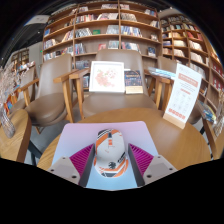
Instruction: Arrange mouse
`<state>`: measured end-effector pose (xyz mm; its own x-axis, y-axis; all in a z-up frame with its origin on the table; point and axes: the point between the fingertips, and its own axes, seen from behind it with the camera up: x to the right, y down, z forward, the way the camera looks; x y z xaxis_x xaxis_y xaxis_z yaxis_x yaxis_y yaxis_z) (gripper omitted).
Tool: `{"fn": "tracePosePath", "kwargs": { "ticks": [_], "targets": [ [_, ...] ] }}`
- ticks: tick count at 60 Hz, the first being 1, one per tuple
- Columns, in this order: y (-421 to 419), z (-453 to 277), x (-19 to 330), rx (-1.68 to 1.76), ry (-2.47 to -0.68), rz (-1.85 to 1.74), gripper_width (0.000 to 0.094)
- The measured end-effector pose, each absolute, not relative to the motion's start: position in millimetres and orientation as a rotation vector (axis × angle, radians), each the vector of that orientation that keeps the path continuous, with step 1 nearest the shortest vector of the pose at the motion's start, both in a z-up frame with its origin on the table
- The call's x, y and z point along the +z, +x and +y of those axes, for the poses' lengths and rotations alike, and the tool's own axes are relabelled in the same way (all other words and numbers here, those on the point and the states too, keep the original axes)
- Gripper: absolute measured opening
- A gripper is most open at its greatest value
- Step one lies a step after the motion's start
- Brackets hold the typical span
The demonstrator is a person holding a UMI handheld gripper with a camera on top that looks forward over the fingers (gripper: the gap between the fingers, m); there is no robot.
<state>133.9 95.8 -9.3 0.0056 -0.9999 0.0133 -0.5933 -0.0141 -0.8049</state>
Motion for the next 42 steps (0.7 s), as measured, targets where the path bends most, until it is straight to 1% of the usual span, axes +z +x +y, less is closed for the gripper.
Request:
{"fn": "tracePosePath", "kwargs": {
  "ticks": [3, 5, 6, 10, 18, 22, 30, 42],
  "targets": [
    [126, 92, -3, -0.858, -1.659, 1.670, 0.0873],
    [120, 90, 4, -0.865, -1.651, 1.666, 0.0824],
    [116, 88, 8, -0.870, -1.648, 1.664, 0.0821],
    [92, 85, 30, -0.887, -1.651, 1.641, 0.0864],
    [19, 72, 83, -0.973, -1.649, 1.574, 0.0854],
    [-24, 63, 103, -1.010, -1.628, 1.551, 0.0856],
    [-112, 50, 123, -1.033, -1.613, 1.537, 0.0853],
    [-205, 42, 132, -1.023, -1.620, 1.518, 0.0854]
  ]
}}
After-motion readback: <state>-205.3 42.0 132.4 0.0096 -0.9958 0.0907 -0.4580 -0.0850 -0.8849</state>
